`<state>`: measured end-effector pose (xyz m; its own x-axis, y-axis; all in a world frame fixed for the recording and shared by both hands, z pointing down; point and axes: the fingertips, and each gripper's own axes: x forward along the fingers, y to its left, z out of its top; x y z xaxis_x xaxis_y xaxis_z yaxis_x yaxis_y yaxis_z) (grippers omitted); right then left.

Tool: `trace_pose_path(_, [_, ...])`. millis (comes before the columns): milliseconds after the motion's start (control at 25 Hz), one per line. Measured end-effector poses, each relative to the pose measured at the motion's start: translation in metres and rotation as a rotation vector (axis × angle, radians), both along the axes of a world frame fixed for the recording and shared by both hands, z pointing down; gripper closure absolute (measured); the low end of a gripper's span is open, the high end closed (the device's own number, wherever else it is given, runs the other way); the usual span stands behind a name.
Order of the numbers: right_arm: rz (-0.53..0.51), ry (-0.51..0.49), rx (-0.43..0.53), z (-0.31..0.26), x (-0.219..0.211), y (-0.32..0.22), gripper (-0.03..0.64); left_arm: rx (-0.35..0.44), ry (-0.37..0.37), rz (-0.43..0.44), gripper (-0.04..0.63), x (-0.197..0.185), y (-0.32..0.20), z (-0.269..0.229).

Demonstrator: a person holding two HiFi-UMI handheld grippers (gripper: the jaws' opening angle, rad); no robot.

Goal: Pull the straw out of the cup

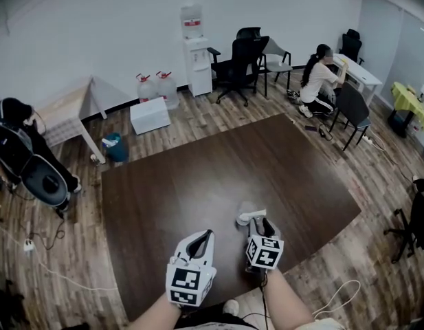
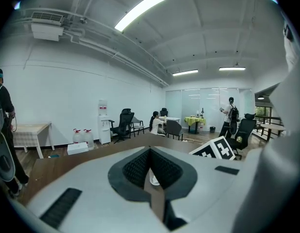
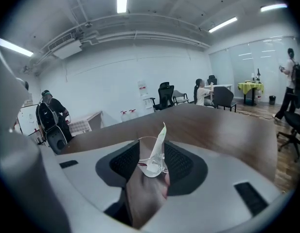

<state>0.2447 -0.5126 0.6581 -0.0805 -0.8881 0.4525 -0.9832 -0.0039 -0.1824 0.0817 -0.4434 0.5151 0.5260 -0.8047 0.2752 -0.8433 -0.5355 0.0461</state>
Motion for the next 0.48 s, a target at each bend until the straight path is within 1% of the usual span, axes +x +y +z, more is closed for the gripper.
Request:
trace_pose_path(240, [0.035, 0.003, -0.040, 0.018, 0.001, -0.025, 0.456, -0.017, -0.016, -0.014, 0.594, -0.013, -0.012, 0.009])
trace_pose_path(360, [0.048, 0.025, -0.056, 0.020, 0.004, -0.034, 0.457, -0.030, -0.020, -0.021, 0.594, -0.016, -0.017, 0.012])
trace_pose_path(480, [0.065, 0.037, -0.060, 0.019, 0.006, -0.041, 0.487, -0.039, -0.020, -0.027, 0.594, -0.019, -0.022, 0.013])
